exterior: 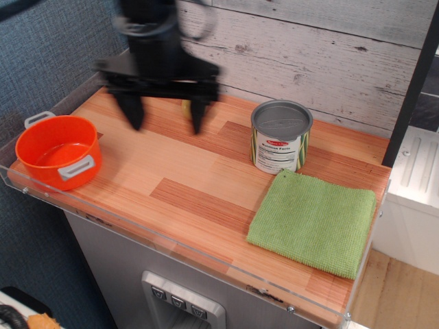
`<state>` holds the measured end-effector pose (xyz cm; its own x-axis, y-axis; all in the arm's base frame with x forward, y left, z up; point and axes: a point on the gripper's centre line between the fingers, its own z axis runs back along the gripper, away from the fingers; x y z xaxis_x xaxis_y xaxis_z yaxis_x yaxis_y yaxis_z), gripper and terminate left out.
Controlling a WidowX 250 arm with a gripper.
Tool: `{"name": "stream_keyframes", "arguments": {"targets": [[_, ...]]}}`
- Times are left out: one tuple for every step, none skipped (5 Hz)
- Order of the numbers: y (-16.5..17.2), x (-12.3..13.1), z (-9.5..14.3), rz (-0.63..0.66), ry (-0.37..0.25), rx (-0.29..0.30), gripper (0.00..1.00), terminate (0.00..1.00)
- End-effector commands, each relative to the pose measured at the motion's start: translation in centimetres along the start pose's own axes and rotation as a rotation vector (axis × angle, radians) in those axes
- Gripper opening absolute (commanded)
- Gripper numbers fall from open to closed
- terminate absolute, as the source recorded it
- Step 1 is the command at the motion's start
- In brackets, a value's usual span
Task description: Move the red pot and place it onto the green towel.
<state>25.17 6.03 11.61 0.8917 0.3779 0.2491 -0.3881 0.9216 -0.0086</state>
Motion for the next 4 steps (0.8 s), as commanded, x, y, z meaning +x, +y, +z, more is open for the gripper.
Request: {"name": "stream_keyframes", "arguments": {"targets": [[7.9,3.0,-3.7,0.193,-0.014,0.010,1.00,0.00],[9.1,3.8,-5.0,0.225,-0.020,0.043,1.00,0.00],[10.8,3.8,-5.2,0.244,-0.005,0.089,1.00,0.00],[11.3,3.9,-6.1,0.278,0.001,0.074,1.00,0.00]]}}
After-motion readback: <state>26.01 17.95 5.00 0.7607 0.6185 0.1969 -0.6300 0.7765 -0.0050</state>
